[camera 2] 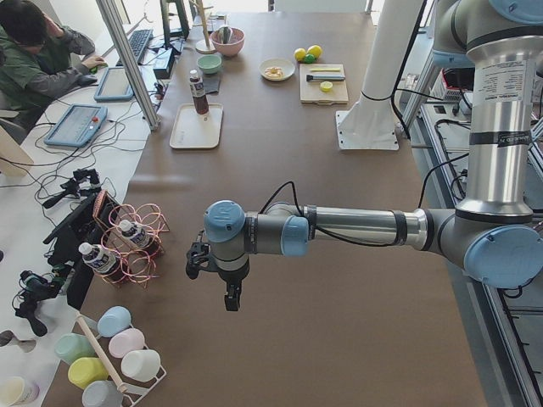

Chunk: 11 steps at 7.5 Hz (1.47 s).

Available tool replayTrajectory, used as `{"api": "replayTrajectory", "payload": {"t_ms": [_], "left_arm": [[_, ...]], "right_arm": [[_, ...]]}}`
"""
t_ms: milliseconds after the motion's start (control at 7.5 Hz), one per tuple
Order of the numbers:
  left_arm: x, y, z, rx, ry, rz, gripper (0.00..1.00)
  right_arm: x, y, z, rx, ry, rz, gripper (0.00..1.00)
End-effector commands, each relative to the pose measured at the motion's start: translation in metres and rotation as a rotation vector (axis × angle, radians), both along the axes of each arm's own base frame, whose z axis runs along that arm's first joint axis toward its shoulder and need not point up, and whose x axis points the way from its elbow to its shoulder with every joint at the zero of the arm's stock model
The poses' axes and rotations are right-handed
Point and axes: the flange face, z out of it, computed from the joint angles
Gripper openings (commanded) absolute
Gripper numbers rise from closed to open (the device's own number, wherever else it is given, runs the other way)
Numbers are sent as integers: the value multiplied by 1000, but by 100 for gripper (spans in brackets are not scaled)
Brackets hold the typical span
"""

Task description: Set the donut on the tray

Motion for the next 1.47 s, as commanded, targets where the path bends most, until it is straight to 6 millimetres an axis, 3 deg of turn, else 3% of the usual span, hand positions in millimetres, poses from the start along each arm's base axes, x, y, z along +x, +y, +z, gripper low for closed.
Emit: {"api": "replayTrajectory", "payload": {"t_ms": [0, 1333], "left_arm": [[0, -1, -4, 6, -1, -1, 99], [0, -8, -19, 48, -1, 1, 99]], "right_arm": [[0, 0, 0, 0, 0, -1, 100], [0, -5, -7, 10, -1, 2, 100]]}}
